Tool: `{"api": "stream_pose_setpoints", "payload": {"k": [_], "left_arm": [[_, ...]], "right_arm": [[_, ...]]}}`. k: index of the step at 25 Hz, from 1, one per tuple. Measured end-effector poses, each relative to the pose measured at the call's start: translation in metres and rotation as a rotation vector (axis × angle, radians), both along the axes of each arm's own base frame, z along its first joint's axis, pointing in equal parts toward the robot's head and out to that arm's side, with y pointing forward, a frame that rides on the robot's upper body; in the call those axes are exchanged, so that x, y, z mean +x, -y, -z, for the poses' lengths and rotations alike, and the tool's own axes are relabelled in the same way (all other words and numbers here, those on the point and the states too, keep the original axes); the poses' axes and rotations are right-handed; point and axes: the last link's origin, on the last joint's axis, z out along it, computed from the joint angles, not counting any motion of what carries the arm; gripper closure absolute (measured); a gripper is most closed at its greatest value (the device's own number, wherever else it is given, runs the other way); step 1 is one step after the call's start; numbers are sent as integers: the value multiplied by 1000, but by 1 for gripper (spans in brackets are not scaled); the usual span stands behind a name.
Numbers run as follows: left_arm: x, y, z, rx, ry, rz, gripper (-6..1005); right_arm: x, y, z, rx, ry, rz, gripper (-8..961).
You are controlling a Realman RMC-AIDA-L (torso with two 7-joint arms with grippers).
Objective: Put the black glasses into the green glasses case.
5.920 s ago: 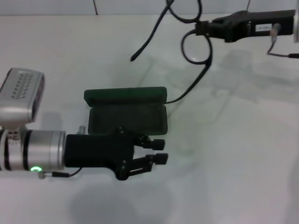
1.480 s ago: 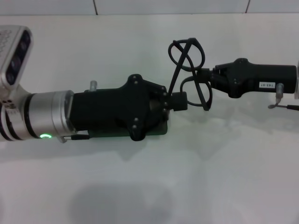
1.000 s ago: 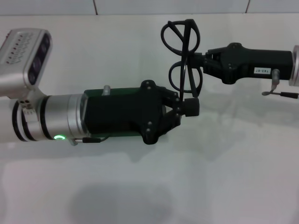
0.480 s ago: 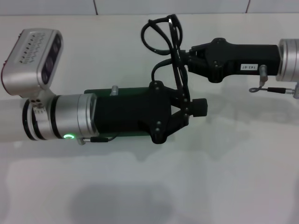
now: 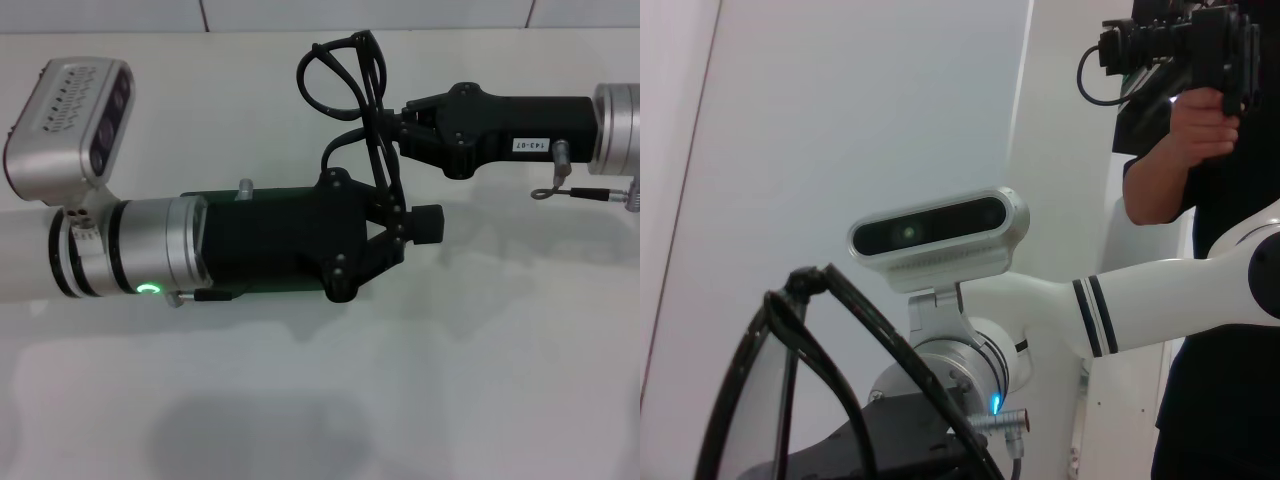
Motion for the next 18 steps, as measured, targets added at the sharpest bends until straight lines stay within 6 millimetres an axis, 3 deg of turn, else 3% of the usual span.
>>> {"api": "stream_pose_setpoints", "payload": {"k": [18], "left_arm": [[-10, -1, -2, 26, -21, -40, 999]], "right_arm": [[8, -4, -8, 42, -16, 37, 916]]}}
